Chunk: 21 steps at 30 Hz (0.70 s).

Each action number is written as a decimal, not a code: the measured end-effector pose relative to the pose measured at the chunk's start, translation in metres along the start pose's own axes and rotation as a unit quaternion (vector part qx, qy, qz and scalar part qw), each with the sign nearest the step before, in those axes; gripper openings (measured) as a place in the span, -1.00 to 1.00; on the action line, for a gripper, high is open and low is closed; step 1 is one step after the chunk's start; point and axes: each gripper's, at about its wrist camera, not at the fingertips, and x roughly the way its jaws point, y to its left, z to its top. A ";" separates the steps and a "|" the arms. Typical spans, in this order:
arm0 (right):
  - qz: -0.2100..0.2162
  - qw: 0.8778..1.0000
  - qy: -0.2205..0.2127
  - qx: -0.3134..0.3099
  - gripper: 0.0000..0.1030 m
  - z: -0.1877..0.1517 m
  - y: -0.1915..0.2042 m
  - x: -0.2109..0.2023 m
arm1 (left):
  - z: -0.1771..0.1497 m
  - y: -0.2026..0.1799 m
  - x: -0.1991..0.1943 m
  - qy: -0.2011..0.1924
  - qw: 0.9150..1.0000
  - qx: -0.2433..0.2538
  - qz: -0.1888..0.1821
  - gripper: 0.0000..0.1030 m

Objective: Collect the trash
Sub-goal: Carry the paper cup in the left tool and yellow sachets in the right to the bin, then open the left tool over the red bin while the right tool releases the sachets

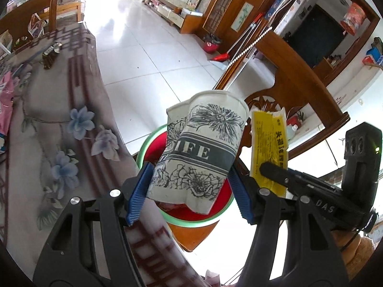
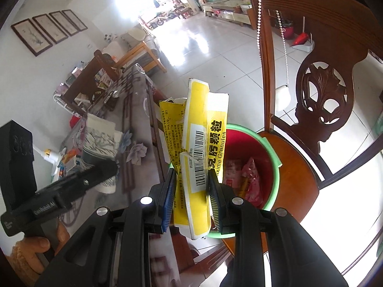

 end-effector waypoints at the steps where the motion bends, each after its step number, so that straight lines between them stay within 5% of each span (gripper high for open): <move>1: 0.000 1.000 0.001 0.001 -0.49 0.002 -0.002 0.001 | 0.001 -0.001 0.004 0.005 1.000 -0.002 0.000 0.19; 21: 0.015 1.000 0.013 0.012 -0.46 0.021 -0.019 0.012 | 0.002 -0.007 0.029 0.039 0.999 -0.007 0.010 0.19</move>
